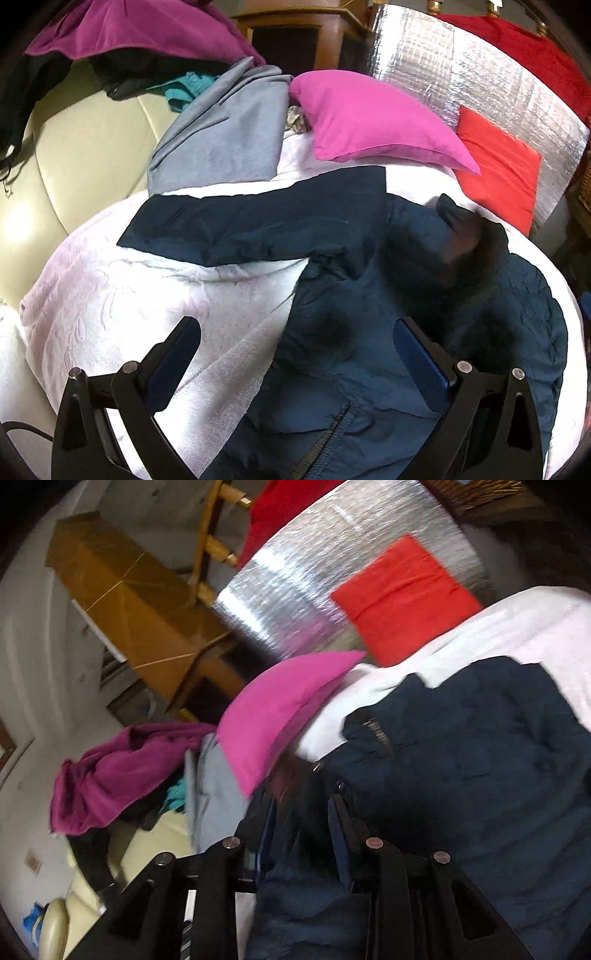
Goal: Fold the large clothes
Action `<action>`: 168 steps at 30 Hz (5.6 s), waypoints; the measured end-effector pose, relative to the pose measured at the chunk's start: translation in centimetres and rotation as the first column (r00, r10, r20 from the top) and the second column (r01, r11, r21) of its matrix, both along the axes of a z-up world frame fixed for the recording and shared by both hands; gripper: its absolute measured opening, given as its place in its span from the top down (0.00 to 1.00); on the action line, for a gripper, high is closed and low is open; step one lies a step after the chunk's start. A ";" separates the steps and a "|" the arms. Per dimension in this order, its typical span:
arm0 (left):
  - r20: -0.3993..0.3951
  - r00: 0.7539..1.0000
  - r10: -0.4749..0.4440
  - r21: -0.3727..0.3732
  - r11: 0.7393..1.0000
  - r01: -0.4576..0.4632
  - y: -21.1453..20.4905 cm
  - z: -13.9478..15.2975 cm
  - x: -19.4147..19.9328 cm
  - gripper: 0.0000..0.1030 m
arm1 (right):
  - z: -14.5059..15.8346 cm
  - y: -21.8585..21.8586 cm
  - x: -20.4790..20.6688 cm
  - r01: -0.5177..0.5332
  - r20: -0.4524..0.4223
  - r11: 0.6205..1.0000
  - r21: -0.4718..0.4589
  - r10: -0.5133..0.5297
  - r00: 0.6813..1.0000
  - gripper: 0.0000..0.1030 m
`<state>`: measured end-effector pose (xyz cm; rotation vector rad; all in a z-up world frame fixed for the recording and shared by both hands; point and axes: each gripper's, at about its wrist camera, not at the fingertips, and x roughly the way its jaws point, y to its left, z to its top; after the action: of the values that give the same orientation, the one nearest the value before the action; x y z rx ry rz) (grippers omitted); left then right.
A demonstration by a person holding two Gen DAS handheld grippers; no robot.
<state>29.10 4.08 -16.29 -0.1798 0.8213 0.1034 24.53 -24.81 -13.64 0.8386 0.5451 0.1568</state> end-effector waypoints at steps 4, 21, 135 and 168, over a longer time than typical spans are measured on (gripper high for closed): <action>-0.001 1.000 0.004 0.001 1.000 -0.004 -0.4 -0.2 0.2 0.00 | 0.0 -1.0 -1.1 -0.029 0.002 0.998 0.056 0.029 1.000 0.45; -0.070 0.991 -0.117 0.035 0.992 0.120 -8.0 -2.2 1.9 0.00 | -5.9 -18.3 -8.9 0.384 -0.308 0.922 0.039 -0.355 0.883 0.22; -0.114 0.769 -0.629 -0.182 0.774 0.606 -18.5 -1.9 7.7 0.29 | -6.0 -15.9 -6.3 0.231 -0.305 0.963 -0.138 -0.264 0.915 0.36; -0.261 0.948 -0.184 -0.194 0.972 0.135 -0.9 -4.9 11.8 0.25 | -5.8 3.8 6.3 -0.122 -0.303 0.750 -0.650 -0.108 0.947 0.31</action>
<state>40.87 3.19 -21.18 -0.2663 1.1235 -0.0998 30.85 -21.01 -19.45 0.1484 0.8492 -0.1758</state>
